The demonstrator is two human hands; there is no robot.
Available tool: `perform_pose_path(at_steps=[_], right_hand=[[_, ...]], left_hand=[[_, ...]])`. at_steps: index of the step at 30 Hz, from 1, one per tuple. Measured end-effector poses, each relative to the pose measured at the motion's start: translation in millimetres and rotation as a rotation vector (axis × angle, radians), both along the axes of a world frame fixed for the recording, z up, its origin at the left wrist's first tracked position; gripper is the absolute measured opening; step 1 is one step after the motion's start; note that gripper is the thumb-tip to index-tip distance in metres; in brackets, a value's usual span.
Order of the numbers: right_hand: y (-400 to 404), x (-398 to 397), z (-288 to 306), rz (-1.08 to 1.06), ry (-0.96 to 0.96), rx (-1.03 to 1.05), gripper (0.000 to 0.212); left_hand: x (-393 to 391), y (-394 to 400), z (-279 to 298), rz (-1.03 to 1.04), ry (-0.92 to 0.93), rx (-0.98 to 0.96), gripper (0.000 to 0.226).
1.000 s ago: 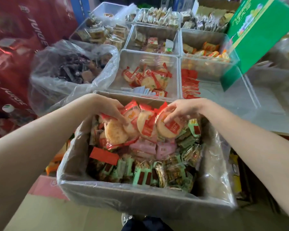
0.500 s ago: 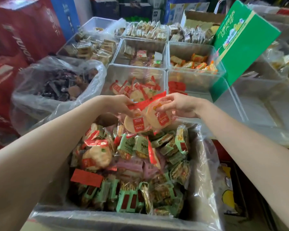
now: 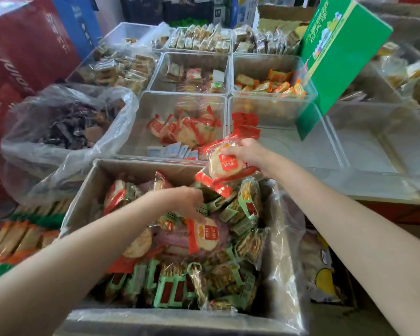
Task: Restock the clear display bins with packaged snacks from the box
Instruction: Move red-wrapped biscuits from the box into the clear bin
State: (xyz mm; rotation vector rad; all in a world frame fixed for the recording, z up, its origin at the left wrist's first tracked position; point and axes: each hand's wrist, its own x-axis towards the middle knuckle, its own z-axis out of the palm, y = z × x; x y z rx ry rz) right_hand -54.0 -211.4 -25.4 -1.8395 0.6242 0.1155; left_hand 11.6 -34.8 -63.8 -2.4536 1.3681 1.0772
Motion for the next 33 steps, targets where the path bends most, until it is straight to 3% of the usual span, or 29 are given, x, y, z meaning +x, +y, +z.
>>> perform_pose_path(at_steps=[2, 5, 10, 13, 16, 18, 20, 24, 27, 29, 33], right_hand=[[-1, -5, -5, 0.044, 0.022, -0.005, 0.026], [0, -6, -16, 0.044, 0.049, 0.012, 0.041], [-8, -8, -9, -0.065, -0.063, 0.255, 0.044], [-18, -5, 4, -0.149, -0.176, 0.475, 0.047], [-23, 4, 14, -0.252, -0.256, 0.379, 0.041], [-24, 9, 18, -0.307, -0.340, 0.360, 0.031], [-25, 14, 23, -0.328, -0.393, 0.330, 0.019], [-27, 25, 26, -0.406, -0.409, 0.390, 0.017], [-41, 34, 33, -0.669, -0.525, 0.655, 0.011], [-55, 38, 35, -0.780, -0.543, 0.706, 0.009], [-58, 49, 26, -0.511, -0.356, 0.667, 0.025]], left_hand=[[-24, -3, -15, -0.229, -0.238, 0.116, 0.071], [-40, -9, -29, -0.368, -0.250, 0.178, 0.063], [7, -11, -2, 0.082, 0.156, 0.132, 0.052], [44, -5, 41, 0.529, 0.648, -0.117, 0.023], [51, -8, 70, 0.908, 0.932, -0.408, 0.019], [50, -13, 79, 0.984, 1.106, -0.438, 0.029], [51, -20, 75, 0.908, 1.226, -0.437, 0.030], [55, -38, 57, 0.907, 1.179, -0.616, 0.017], [70, -44, 50, 0.947, 1.159, -0.638, 0.027], [84, -46, 50, 0.954, 1.128, -0.641, 0.023], [106, -63, 48, 0.956, 1.021, -0.741, 0.023]])
